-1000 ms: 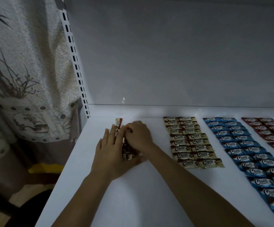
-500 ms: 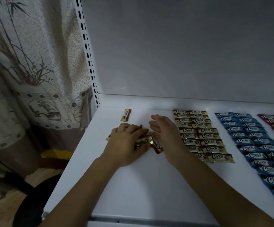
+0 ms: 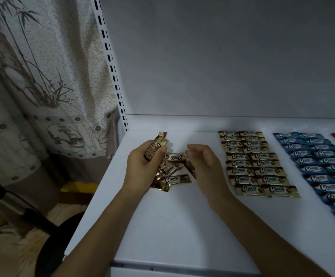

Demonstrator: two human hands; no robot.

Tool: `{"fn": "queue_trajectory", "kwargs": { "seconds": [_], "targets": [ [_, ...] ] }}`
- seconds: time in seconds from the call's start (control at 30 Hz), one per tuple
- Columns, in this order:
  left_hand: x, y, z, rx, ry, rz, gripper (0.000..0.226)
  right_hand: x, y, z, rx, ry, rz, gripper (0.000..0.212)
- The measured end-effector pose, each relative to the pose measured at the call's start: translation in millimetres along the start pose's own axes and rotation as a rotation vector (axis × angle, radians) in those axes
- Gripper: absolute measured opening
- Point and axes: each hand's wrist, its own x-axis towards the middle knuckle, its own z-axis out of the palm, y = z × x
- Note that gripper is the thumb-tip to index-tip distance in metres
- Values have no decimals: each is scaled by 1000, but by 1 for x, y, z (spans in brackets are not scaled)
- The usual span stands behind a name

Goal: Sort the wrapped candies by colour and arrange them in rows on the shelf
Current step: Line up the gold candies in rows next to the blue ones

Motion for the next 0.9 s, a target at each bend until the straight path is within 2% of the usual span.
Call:
{"fn": "queue_trajectory", "kwargs": {
  "seconds": [0.13,0.27,0.33,0.43,0.53,0.73,0.9],
  "targets": [
    [-1,9,2,-110,41,-49,12,-4,2,3,-88,-47,-45,23],
    [-2,14,6,-175,47,-61,11,-6,4,6,-146,-86,-95,19],
    [-3,15,6,-177,59,-56,11,-4,2,6,-123,-20,-129,14],
    [-3,12,6,-114,53,-29,12,-1,-3,2,-97,117,-202,11],
    [-3,8,5,-64,62,-23,11,-3,-8,-5,-73,177,-232,11],
    [-5,6,4,74,81,92,8,-14,-26,-19,-55,148,-216,12],
    [-11,14,8,126,85,194,20,-36,-33,-58,-246,75,-295,24]
  ]
}}
